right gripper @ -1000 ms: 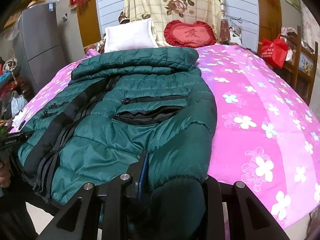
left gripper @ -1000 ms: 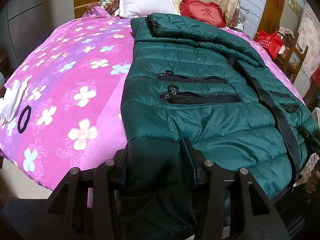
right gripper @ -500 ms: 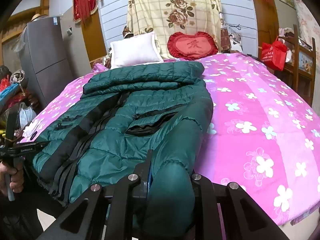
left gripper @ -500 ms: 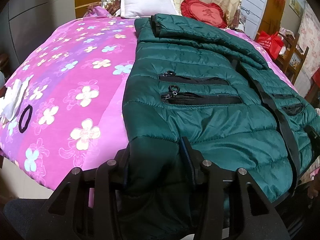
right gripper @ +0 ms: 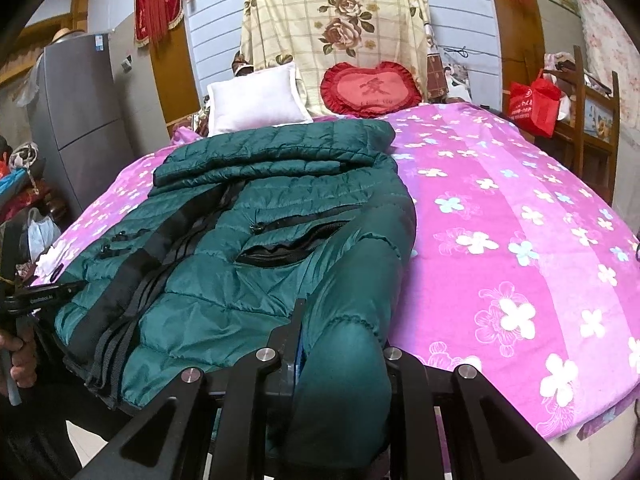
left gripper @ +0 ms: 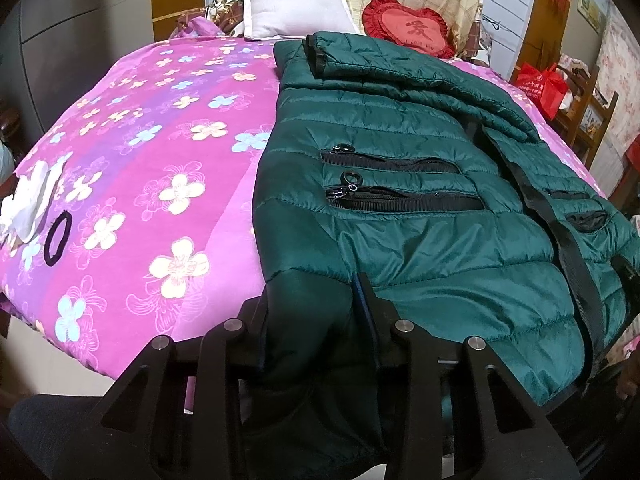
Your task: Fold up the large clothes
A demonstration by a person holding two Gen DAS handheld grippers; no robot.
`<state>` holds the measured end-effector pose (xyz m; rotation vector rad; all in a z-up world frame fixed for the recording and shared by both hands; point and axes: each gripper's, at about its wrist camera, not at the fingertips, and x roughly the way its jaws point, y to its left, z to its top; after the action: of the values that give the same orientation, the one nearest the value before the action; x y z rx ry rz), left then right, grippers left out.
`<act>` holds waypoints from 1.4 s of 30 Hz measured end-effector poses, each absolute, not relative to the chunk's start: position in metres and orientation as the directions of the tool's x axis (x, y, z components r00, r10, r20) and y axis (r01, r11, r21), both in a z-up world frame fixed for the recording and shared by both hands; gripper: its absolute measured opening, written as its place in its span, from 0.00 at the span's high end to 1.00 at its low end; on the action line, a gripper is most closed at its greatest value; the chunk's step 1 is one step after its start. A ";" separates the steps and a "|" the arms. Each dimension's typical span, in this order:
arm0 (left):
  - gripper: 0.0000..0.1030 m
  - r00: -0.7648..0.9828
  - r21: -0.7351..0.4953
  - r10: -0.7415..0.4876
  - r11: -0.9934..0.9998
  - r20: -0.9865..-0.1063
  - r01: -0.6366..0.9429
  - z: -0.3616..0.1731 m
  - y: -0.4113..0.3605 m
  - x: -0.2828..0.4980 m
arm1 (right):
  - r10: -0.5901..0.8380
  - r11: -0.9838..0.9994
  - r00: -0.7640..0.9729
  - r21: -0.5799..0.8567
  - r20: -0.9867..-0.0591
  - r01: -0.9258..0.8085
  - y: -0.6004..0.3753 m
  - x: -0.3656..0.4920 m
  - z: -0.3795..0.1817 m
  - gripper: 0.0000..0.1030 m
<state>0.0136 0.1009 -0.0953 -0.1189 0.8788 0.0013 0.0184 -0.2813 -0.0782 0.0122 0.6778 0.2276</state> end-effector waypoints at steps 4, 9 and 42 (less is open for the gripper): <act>0.68 0.639 -0.104 -0.049 0.993 -0.768 -0.049 -0.095 0.101 0.014 | 0.200 0.978 0.756 0.077 -0.623 -0.196 -0.282 0.018 -0.079 0.83; 0.70 0.639 -0.104 -0.049 0.993 -0.768 -0.049 -0.095 0.100 0.013 | 0.176 0.982 0.751 0.060 -0.636 -0.180 -0.280 0.021 -0.083 0.83; 0.87 0.792 -0.335 -0.189 0.942 -0.581 -0.022 0.012 0.149 -0.096 | 0.273 0.962 0.865 0.123 -0.421 -0.243 -0.297 -0.090 0.012 0.83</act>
<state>-0.0960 0.1488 0.0122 -0.3366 0.6544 -0.0916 -0.0904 -0.2970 0.0121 0.0668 0.4510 0.2704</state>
